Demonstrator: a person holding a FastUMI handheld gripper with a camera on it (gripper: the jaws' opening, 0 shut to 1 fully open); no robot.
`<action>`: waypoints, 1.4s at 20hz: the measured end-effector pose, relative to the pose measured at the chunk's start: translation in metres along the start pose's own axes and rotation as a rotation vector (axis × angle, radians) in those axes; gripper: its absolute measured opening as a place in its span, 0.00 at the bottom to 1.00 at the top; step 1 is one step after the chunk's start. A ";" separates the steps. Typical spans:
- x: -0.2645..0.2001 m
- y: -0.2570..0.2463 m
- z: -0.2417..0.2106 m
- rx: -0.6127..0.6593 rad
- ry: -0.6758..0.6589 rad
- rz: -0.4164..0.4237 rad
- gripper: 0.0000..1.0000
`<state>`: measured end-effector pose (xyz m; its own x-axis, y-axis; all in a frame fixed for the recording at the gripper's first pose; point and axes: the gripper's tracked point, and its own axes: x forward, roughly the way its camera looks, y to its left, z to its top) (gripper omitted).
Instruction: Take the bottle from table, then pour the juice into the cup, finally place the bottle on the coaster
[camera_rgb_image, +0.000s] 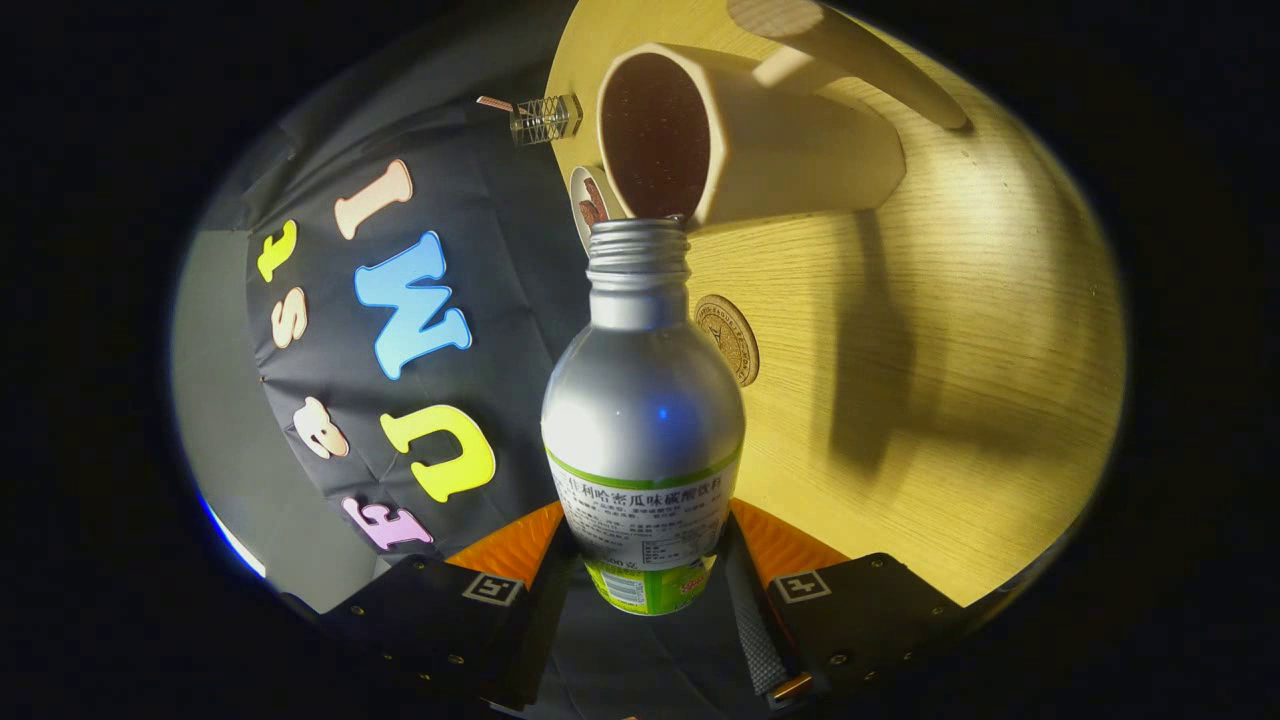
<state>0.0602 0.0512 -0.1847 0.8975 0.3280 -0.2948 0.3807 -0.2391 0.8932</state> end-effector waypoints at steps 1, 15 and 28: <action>0.000 0.001 0.001 0.006 0.000 0.001 0.76; 0.002 0.020 0.002 0.087 0.024 0.006 0.76; -0.004 0.040 0.003 0.188 0.034 0.027 0.76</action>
<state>0.0727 0.0379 -0.1493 0.9010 0.3494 -0.2572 0.3946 -0.4135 0.8206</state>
